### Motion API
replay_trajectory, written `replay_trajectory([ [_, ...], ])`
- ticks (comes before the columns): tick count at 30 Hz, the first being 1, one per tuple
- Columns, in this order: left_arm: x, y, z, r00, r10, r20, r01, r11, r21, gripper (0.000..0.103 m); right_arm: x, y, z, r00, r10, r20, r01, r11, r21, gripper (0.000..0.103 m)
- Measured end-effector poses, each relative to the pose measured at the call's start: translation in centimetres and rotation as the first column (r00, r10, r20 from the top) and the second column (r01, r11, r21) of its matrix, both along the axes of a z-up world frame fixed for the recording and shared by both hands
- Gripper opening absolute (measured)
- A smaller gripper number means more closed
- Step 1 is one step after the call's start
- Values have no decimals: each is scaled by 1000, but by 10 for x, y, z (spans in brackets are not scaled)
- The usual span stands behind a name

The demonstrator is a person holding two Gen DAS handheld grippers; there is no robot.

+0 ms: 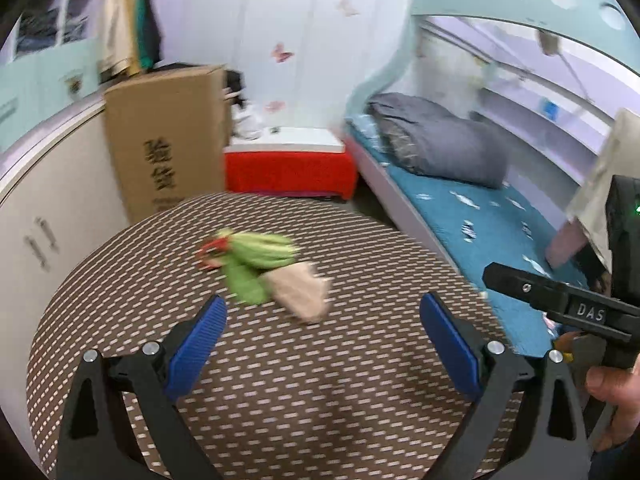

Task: Collect trash
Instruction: 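Move both tools back over the table toward the vegetables and cloth, then grasp the beige cloth with the right gripper while the left gripper grasps the green vegetable bundle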

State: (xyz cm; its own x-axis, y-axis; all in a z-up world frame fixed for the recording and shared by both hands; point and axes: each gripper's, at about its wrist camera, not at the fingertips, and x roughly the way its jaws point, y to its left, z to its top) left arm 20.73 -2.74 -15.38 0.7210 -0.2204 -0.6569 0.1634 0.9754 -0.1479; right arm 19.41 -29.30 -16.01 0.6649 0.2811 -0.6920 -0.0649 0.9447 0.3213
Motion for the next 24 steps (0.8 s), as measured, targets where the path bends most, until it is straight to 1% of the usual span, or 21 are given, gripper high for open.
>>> replay_trajectory([
  [6, 7, 48, -19, 992, 123, -34, -123, 992, 4, 95, 29, 56, -19, 994, 105, -37, -107, 993, -58, 97],
  [10, 13, 78, -32, 982, 180, -62, -180, 984, 1, 95, 45, 87, -33, 984, 170, -54, -174, 980, -95, 97],
  [15, 19, 102, -44, 970, 225, -88, -226, 974, 2, 95, 63, 121, -49, 969, 238, -71, -246, 960, -137, 97],
  [17, 19, 104, -47, 968, 232, -92, -233, 973, 6, 95, 68, 130, -54, 963, 259, -72, -268, 952, -146, 95],
  [19, 23, 106, -49, 968, 232, -97, -232, 973, 8, 95, 71, 140, -60, 954, 289, -76, -298, 941, -163, 90],
  [22, 32, 104, -50, 969, 224, -100, -225, 974, 7, 95, 74, 150, -68, 946, 314, -77, -323, 924, -204, 72],
  [23, 37, 101, -50, 971, 219, -100, -219, 976, 7, 95, 74, 152, -69, 945, 320, -63, -326, 920, -218, 58],
  [24, 41, 98, -50, 972, 215, -99, -215, 977, 9, 95, 73, 152, -68, 943, 329, -54, -332, 915, -228, 39],
])
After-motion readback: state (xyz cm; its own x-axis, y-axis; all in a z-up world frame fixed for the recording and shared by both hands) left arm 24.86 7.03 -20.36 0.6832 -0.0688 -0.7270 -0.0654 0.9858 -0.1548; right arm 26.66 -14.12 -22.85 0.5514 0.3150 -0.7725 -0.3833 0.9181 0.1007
